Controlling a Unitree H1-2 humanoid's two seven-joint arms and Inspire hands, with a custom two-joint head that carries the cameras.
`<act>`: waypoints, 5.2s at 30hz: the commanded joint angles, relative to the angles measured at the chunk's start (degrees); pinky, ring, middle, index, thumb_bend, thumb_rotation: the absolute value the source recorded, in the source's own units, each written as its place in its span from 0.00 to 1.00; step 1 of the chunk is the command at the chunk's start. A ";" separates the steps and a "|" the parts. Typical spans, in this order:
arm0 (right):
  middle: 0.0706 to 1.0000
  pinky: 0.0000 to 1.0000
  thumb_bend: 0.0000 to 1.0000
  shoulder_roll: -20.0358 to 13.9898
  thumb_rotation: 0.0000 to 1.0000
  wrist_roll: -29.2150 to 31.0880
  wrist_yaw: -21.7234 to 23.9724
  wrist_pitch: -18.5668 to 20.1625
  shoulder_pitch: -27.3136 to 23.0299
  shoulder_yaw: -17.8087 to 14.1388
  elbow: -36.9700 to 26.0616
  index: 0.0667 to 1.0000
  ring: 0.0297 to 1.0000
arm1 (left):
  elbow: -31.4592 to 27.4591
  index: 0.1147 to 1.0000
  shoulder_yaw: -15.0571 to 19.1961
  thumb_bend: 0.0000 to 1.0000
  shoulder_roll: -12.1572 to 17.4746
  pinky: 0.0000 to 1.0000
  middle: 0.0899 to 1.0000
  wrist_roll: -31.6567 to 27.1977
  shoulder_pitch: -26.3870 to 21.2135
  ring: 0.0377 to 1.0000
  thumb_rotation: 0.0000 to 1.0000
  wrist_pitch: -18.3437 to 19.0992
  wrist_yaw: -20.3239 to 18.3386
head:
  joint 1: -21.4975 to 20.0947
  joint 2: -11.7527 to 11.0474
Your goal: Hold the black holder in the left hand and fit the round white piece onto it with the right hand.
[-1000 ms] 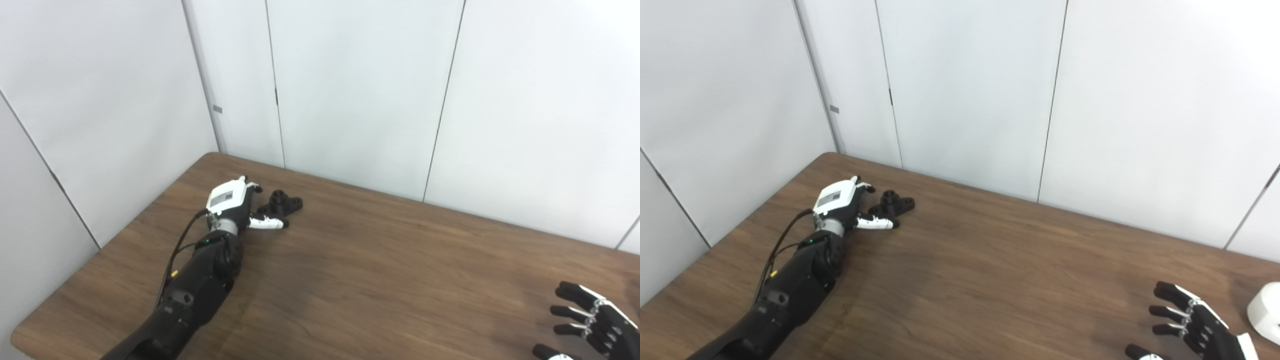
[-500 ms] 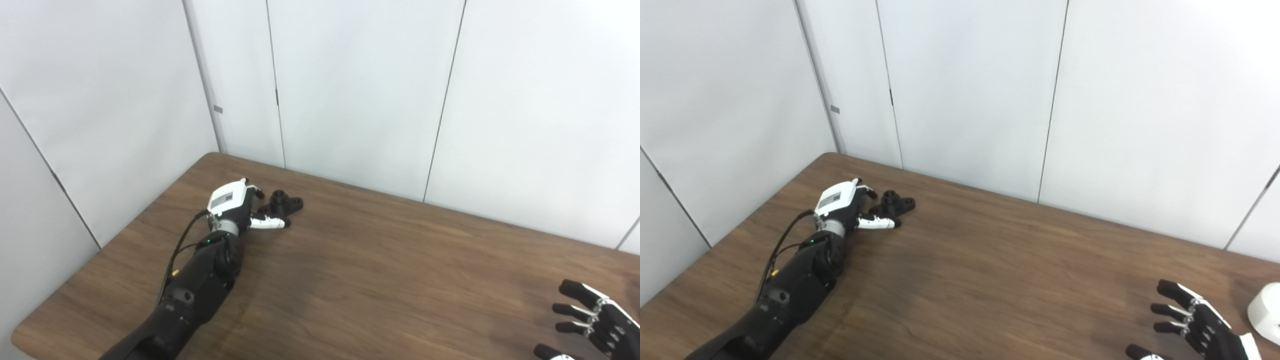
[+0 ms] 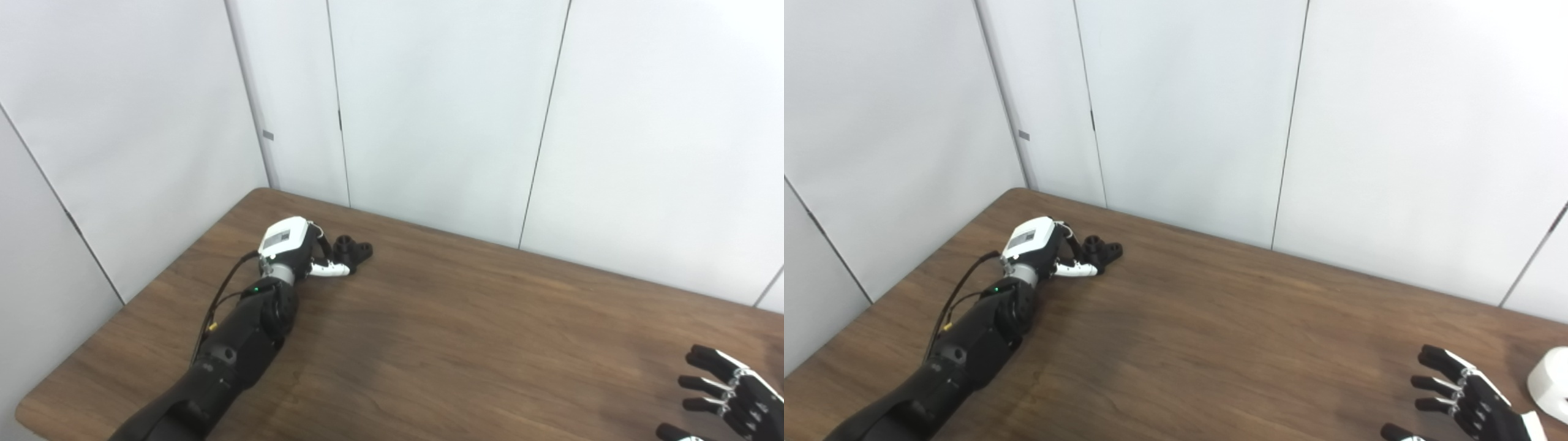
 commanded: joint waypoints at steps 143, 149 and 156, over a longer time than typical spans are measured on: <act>0.99 0.78 0.92 -24.57 0.24 -21.36 6.02 14.87 -23.17 6.69 25.35 0.97 0.94 | -15.03 0.42 -22.94 0.52 -5.26 0.93 0.84 2.82 16.89 0.90 0.05 -37.78 -10.81 | -52.75 1.04; 0.98 0.77 0.91 -24.06 0.25 -22.02 6.24 14.56 -23.93 8.15 25.48 0.97 0.93 | -15.85 0.42 -22.79 0.52 -5.10 0.90 0.83 2.08 17.07 0.89 0.05 -37.62 -10.99 | -52.50 1.29; 0.98 0.77 0.90 -23.52 0.23 -22.27 6.97 14.92 -25.25 9.45 25.47 0.96 0.93 | -17.26 0.42 -22.89 0.52 -4.74 0.89 0.83 2.05 17.14 0.88 0.05 -36.76 -11.83 | -52.29 1.82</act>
